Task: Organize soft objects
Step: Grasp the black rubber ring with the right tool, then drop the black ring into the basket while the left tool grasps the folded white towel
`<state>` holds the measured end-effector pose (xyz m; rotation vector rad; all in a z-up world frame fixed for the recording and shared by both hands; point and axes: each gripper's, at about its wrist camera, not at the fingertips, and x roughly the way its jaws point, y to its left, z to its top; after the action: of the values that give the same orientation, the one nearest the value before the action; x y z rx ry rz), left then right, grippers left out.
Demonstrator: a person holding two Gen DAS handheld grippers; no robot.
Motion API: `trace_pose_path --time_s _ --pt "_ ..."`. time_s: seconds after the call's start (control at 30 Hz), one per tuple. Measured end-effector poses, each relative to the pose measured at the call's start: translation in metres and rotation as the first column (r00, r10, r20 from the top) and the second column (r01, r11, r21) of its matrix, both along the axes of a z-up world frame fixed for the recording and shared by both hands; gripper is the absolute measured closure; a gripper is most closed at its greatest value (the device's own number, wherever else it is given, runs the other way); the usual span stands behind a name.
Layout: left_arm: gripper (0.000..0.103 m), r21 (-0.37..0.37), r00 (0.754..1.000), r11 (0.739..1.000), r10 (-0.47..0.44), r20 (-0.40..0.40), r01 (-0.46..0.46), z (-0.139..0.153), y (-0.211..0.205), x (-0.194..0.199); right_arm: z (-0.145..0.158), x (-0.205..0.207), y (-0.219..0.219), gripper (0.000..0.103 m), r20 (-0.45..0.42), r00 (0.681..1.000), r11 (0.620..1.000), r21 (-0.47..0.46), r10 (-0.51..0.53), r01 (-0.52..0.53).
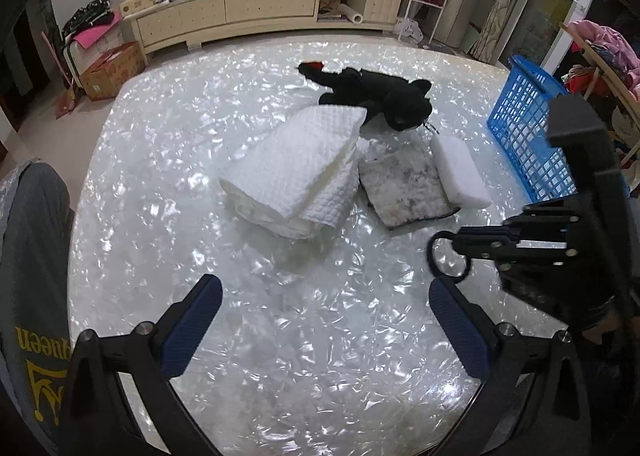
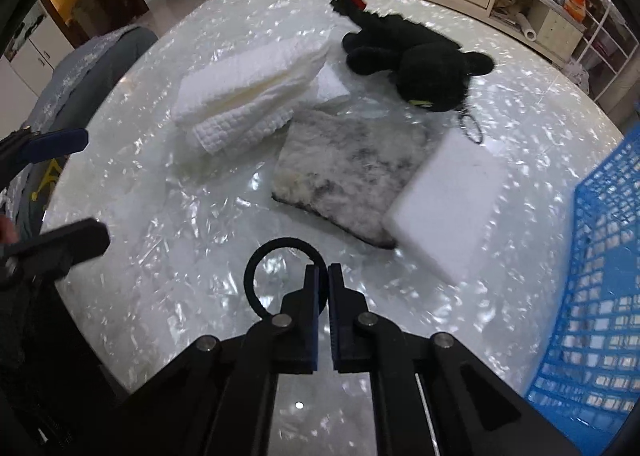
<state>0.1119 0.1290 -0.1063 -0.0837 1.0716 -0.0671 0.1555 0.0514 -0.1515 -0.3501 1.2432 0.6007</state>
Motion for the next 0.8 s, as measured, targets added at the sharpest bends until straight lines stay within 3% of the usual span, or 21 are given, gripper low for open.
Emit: trace_pose_path --time_s 0.17,0.43,0.53,0.8 --pt "0.0 0.008 0.999 1.0 -0.027 0.018 0.026 0.011 -0.001 -0.001 0.027 -0.006 -0.017 0.099 0.024 1.0 1.0 0.019 -0.005 0.005" --pt "0.003 0.056 0.988 0.989 -0.142 0.056 0.139 0.021 -0.001 0.012 0.083 -0.008 -0.071 0.099 0.075 0.996 0.998 0.059 -0.041 0.036" --pt "0.01 0.082 0.975 0.975 -0.213 0.054 0.209 0.017 -0.003 0.024 0.099 -0.005 -0.089 0.099 0.084 0.994 0.995 0.078 -0.071 0.065" --pt "0.012 0.13 0.956 0.948 -0.293 0.0 0.291 -0.007 -0.007 0.056 0.128 0.011 -0.139 0.099 0.107 0.981 0.983 0.103 -0.164 0.153"
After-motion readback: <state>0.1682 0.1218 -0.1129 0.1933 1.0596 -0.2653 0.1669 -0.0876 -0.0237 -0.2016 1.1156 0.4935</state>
